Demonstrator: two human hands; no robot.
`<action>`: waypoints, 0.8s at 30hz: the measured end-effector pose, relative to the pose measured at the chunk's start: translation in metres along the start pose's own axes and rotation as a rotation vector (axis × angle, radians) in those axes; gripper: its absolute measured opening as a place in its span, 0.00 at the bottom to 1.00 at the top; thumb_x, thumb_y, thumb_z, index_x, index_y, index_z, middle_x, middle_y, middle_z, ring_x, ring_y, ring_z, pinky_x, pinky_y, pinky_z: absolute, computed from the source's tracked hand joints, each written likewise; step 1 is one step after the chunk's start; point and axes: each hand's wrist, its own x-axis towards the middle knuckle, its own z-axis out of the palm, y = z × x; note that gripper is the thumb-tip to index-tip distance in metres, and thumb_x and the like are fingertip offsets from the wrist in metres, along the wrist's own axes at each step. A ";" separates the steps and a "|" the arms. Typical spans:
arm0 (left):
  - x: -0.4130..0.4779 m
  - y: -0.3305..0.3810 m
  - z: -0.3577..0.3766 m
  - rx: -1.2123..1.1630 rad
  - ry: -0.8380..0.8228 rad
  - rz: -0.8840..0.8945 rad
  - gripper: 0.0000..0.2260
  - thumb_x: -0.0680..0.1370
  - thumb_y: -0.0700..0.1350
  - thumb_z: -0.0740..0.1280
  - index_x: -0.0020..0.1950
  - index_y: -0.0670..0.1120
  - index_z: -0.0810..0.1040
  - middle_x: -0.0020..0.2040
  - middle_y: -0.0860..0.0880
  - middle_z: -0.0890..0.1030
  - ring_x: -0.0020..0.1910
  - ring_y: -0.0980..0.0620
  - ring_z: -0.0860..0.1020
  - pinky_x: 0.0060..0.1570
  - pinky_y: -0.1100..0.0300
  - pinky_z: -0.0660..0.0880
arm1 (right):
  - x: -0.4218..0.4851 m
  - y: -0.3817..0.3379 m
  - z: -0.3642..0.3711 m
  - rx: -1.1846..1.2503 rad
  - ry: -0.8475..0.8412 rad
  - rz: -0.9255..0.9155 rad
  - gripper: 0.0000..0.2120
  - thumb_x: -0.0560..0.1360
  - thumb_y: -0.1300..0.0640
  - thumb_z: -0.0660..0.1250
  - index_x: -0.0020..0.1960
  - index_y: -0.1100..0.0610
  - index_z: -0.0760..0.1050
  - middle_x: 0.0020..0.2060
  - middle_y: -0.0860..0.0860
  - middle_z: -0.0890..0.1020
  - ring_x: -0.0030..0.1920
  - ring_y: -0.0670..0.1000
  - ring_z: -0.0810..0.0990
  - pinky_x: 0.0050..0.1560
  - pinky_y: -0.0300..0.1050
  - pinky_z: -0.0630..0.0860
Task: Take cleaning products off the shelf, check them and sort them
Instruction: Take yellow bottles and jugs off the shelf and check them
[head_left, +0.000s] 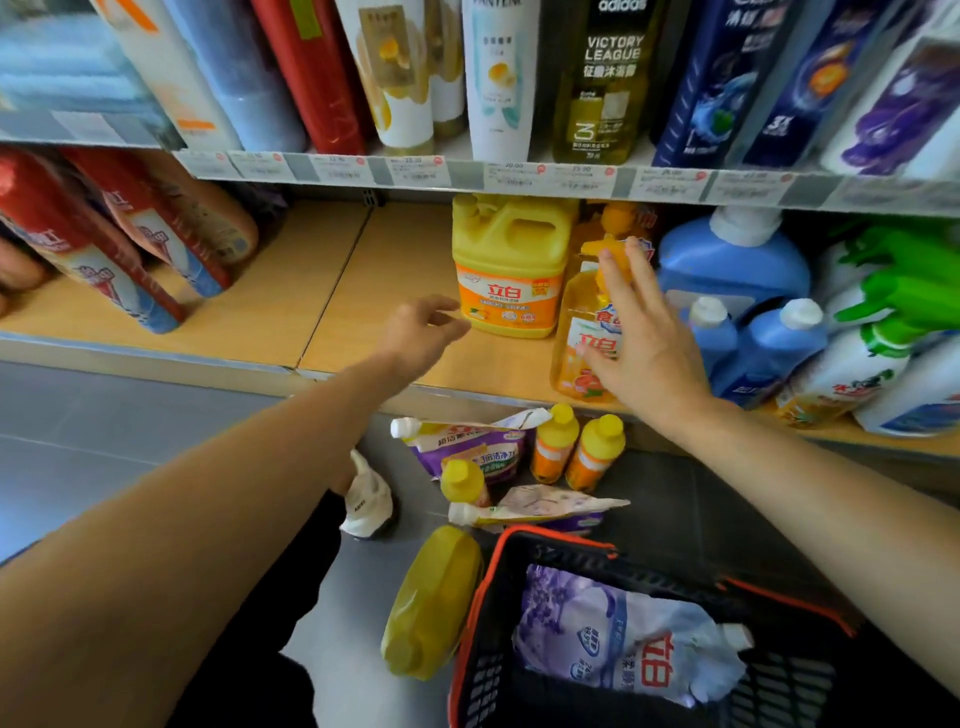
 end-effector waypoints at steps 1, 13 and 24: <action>0.012 0.002 0.006 -0.055 0.043 -0.029 0.23 0.79 0.48 0.72 0.73 0.44 0.73 0.62 0.45 0.80 0.56 0.47 0.80 0.60 0.49 0.78 | -0.001 0.002 0.002 0.005 0.004 -0.011 0.44 0.74 0.52 0.74 0.81 0.49 0.50 0.82 0.50 0.48 0.73 0.60 0.67 0.59 0.58 0.75; 0.044 -0.008 0.050 -0.495 0.227 0.132 0.32 0.72 0.46 0.79 0.70 0.46 0.68 0.65 0.45 0.77 0.63 0.50 0.77 0.61 0.51 0.79 | 0.006 0.003 -0.003 0.073 0.118 -0.015 0.37 0.72 0.51 0.75 0.77 0.48 0.63 0.78 0.47 0.62 0.62 0.56 0.78 0.45 0.54 0.79; 0.035 0.002 0.038 -0.093 0.222 0.320 0.35 0.64 0.52 0.82 0.67 0.48 0.72 0.59 0.53 0.79 0.61 0.48 0.78 0.58 0.41 0.78 | 0.010 0.012 -0.016 0.143 0.051 -0.026 0.35 0.73 0.56 0.74 0.76 0.46 0.65 0.77 0.45 0.62 0.64 0.55 0.77 0.50 0.58 0.80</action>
